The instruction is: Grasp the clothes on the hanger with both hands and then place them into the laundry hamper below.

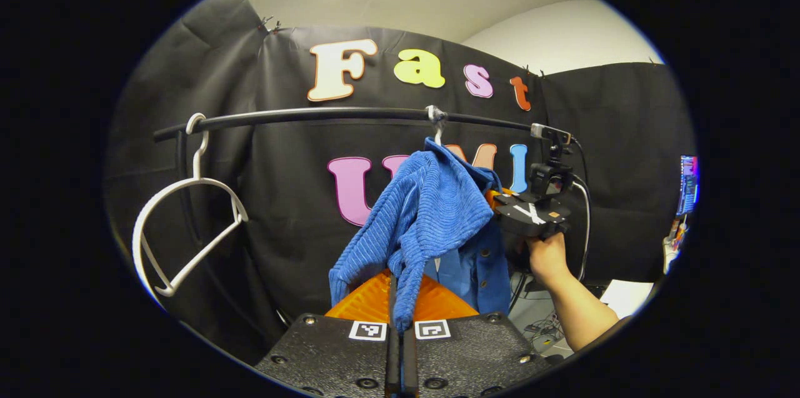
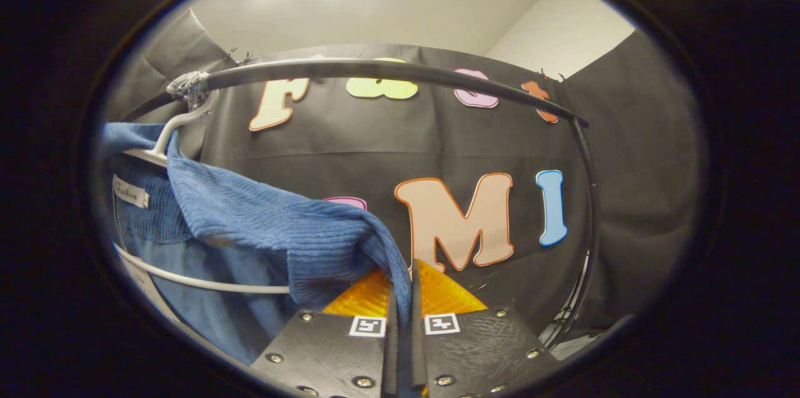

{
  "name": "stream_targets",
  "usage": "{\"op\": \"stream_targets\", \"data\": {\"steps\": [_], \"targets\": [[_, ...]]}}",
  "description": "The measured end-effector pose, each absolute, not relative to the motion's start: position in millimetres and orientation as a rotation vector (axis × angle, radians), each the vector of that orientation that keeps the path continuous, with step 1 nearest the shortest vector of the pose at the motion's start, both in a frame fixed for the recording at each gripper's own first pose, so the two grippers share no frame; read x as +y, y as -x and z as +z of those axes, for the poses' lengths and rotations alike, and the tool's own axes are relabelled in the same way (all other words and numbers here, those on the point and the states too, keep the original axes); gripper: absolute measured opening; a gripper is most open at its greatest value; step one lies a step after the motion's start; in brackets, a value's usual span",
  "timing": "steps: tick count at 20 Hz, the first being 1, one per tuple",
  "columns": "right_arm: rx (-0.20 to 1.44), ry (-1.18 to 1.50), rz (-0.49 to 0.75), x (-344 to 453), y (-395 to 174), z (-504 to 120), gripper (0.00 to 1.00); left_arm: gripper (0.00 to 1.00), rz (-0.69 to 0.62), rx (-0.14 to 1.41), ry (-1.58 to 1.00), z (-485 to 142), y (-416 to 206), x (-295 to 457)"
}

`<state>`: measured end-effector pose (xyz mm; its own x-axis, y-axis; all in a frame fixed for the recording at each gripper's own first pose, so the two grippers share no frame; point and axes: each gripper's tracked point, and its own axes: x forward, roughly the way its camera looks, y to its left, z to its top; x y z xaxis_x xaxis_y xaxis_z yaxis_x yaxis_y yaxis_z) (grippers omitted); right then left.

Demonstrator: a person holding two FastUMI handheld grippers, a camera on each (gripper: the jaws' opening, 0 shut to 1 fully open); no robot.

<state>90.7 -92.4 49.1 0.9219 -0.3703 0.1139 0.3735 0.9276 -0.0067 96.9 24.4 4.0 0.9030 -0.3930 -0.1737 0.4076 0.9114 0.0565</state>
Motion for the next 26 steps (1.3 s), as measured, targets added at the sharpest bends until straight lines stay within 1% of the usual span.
{"op": "stream_targets", "data": {"steps": [7, 10, 12, 15, 16, 17, 18, 19, 20, 21, 22, 23, 24, 25, 26], "targets": [[-0.155, 0.048, -0.397, -101, -103, 59, 0.09, 0.02, -0.343, 0.098, -0.139, 17, -111, 51], [-0.148, 0.029, -0.377, -102, -113, 58, 0.08, 0.02, -0.330, 0.097, -0.210, 18, -118, 63], [-0.139, 0.011, -0.356, -100, -118, 60, 0.08, 0.03, -0.314, 0.108, -0.205, 23, -123, 76], [-0.117, -0.035, -0.328, -98, -128, 59, 0.09, 0.02, -0.358, 0.149, -0.117, 26, -121, 74], [-0.109, -0.050, -0.314, -99, -132, 61, 0.13, 0.02, -0.367, 0.144, -0.114, 29, -121, 76], [-0.104, -0.062, -0.300, -98, -135, 63, 0.08, 0.02, -0.358, 0.136, -0.123, 32, -125, 81], [-0.103, -0.064, -0.285, -97, -137, 65, 0.08, 0.02, -0.359, 0.131, -0.138, 34, -128, 85], [-0.098, -0.063, -0.270, -96, -139, 67, 0.08, 0.02, -0.382, 0.148, -0.148, 32, -126, 83], [-0.094, -0.064, -0.259, -97, -142, 68, 0.08, 0.02, -0.434, 0.186, -0.154, 25, -120, 77], [-0.089, -0.073, -0.247, -98, -142, 70, 0.08, 0.05, -0.488, 0.219, -0.167, 20, -111, 70], [-0.090, -0.082, -0.237, -98, -143, 72, 0.08, 0.03, -0.527, 0.239, -0.190, 15, -105, 64], [-0.090, -0.092, -0.233, -101, -144, 73, 0.08, 0.03, -0.540, 0.233, -0.212, 14, -101, 63], [-0.084, -0.088, -0.246, -108, -145, 70, 0.09, 0.05, -0.516, 0.211, -0.242, 13, -100, 66], [-0.072, -0.084, -0.247, -115, -147, 66, 0.08, 0.02, -0.455, 0.149, -0.260, 18, -97, 77], [-0.062, -0.096, -0.227, -113, -152, 61, 0.08, 0.10, -0.384, 0.093, -0.271, 25, -97, 87]]}}
